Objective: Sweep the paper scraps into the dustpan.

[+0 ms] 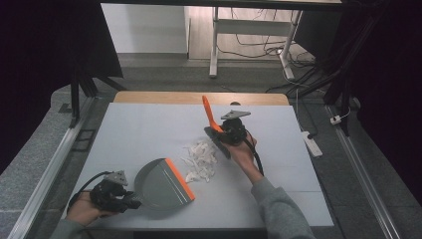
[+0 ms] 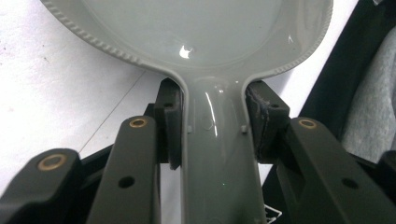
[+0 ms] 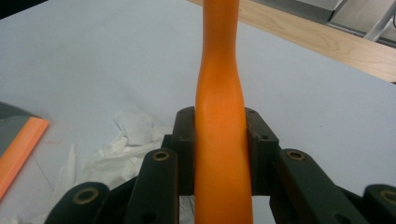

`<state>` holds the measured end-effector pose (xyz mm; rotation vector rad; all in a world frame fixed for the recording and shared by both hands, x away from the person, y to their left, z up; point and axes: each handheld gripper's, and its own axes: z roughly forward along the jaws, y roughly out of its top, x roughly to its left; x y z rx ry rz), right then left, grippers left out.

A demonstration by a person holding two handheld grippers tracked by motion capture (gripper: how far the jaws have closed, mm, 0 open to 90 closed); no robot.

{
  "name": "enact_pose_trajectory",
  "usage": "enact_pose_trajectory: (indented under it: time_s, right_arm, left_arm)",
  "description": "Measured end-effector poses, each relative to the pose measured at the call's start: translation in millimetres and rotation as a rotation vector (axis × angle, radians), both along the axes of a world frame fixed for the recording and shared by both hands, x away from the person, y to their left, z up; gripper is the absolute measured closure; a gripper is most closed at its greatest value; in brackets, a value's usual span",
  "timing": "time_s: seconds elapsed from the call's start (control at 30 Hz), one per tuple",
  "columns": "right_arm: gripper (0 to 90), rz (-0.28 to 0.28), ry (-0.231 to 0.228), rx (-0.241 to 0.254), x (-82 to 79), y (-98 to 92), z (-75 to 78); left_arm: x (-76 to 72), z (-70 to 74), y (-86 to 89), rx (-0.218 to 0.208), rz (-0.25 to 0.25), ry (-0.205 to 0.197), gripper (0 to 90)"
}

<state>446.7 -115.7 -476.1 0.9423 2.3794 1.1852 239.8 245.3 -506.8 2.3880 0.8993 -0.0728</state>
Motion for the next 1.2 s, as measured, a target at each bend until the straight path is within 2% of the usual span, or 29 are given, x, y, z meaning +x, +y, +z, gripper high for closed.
enact_pose_trajectory:
  time_s: [0.43,0.57,0.63,0.67,0.7,0.73,0.77,0.8,0.87,1.0,1.07,1.1,1.13,1.17,1.2]
  right_arm:
    - [70.3,0.095,0.022,-0.052,-14.0,33.6,-7.2]
    - [70.3,0.125,0.027,-0.073,-25.3,44.9,-7.2]
    - [70.2,0.174,0.040,-0.068,-36.6,56.1,-7.7]
    - [70.2,0.174,0.040,-0.068,-36.6,56.1,-7.7]
    - [70.2,0.209,0.047,-0.075,-45.3,65.1,-8.0]
    - [70.2,0.209,0.047,-0.075,-45.3,65.1,-8.0]
    - [70.3,0.239,0.063,-0.067,-52.1,72.6,-7.2]
    - [70.3,0.239,0.063,-0.067,-52.1,72.6,-7.2]
    - [70.3,0.282,0.091,-0.038,-59.0,80.6,-5.8]
    - [70.3,0.328,0.111,-0.017,-68.4,88.3,-2.8]
    - [70.3,0.339,0.123,0.012,-68.9,87.0,0.5]
    - [70.3,0.331,0.114,0.031,-67.5,83.5,5.2]
    - [70.3,0.331,0.114,0.031,-67.5,83.5,5.2]
    - [70.2,0.321,0.096,0.045,-64.9,78.5,9.7]
    - [70.2,0.284,0.081,0.085,-57.4,66.3,17.8]
  left_arm:
    - [6.1,-5.6,-6.0,-0.018,0.023,0.010,61.5]
    - [6.7,-6.0,-6.5,-0.017,0.023,0.011,61.5]
    - [6.8,-6.3,-6.5,-0.019,0.023,0.012,61.5]
    - [6.8,-6.4,-6.6,-0.019,0.024,0.012,61.5]
    - [6.8,-6.4,-6.6,-0.019,0.024,0.010,61.5]
    - [6.8,-6.5,-6.6,-0.021,0.026,0.010,61.5]
    - [6.9,-6.5,-6.5,-0.022,0.026,0.010,61.4]
    - [7.1,-6.8,-6.6,-0.022,0.026,0.010,61.4]
    - [7.4,-7.1,-6.5,-0.023,0.026,0.012,61.4]
    - [7.2,-7.0,-6.5,-0.023,0.027,0.010,61.4]
    - [7.2,-7.0,-6.5,-0.023,0.027,0.010,61.4]
    - [7.2,-7.0,-6.4,-0.022,0.027,0.009,61.4]
    - [7.3,-6.9,-5.9,-0.022,0.027,0.009,61.4]
    - [7.3,-6.9,-5.8,-0.024,0.031,0.009,61.4]
    - [7.3,-6.8,-5.4,-0.024,0.031,0.009,61.4]
